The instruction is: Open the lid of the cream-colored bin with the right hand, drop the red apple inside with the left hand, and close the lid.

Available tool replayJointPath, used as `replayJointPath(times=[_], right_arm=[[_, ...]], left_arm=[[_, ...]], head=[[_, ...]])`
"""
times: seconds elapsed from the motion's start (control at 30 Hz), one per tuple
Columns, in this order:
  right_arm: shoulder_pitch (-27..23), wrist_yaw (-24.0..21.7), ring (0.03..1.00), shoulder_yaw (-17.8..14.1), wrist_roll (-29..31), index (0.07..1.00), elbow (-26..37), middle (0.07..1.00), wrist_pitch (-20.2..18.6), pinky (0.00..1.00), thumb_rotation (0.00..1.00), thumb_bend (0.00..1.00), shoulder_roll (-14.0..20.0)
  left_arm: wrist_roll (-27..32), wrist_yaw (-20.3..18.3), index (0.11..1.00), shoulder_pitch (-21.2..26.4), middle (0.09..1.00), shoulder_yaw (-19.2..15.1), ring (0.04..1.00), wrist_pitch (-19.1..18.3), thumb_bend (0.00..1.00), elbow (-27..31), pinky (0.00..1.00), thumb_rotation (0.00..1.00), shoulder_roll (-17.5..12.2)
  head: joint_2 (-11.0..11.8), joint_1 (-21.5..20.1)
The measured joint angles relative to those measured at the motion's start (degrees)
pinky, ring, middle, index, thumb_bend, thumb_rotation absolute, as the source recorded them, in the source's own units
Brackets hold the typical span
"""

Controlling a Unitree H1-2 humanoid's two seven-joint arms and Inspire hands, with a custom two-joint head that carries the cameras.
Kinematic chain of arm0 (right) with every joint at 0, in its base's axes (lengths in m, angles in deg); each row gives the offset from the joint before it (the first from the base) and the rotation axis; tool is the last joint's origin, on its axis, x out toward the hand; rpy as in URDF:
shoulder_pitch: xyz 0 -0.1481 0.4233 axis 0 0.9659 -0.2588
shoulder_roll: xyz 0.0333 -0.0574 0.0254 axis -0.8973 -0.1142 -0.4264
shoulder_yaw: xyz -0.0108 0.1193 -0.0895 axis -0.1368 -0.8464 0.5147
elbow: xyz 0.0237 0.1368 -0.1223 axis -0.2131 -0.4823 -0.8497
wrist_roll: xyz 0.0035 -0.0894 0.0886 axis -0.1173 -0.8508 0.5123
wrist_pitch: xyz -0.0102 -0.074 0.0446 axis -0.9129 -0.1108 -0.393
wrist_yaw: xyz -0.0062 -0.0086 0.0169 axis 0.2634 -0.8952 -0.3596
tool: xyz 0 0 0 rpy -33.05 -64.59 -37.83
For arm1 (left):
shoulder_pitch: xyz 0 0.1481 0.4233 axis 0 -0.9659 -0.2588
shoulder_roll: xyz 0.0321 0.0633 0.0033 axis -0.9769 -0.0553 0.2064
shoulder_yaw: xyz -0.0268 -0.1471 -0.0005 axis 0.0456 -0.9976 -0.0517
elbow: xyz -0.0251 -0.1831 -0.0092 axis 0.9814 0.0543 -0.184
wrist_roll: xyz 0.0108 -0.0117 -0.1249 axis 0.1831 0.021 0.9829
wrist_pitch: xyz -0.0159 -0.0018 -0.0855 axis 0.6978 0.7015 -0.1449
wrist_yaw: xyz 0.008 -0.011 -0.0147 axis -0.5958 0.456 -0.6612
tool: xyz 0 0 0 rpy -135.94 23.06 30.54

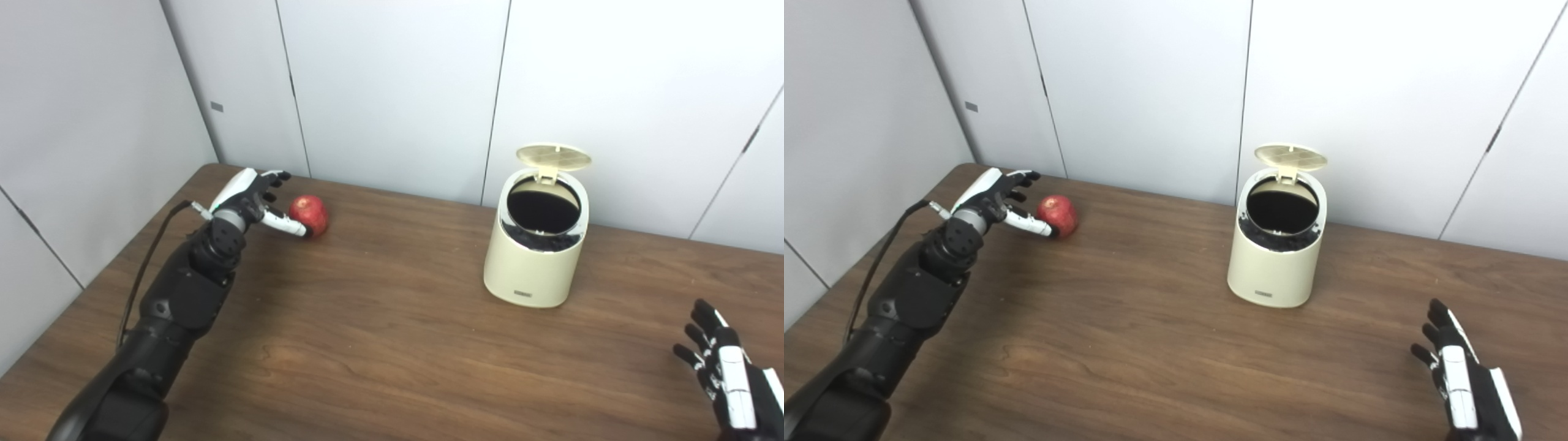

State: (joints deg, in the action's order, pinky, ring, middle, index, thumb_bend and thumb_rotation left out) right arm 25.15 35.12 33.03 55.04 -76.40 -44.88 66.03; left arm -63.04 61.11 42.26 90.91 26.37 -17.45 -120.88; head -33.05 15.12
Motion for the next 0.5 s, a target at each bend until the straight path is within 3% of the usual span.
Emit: replayJointPath(times=[0.5], right_arm=[[0.1,0.4,0.944,0.2,-0.6,0.926,-0.5,0.956,0.5,0.86,1.0,0.57,-1.2]], left_arm=[[-0.2,-1.8,0.887,1.5,0.868,3.2,0.81,0.3,0.93,-1.2,0.68,0.1,0.3]], head=[[0.1,-0.9]])
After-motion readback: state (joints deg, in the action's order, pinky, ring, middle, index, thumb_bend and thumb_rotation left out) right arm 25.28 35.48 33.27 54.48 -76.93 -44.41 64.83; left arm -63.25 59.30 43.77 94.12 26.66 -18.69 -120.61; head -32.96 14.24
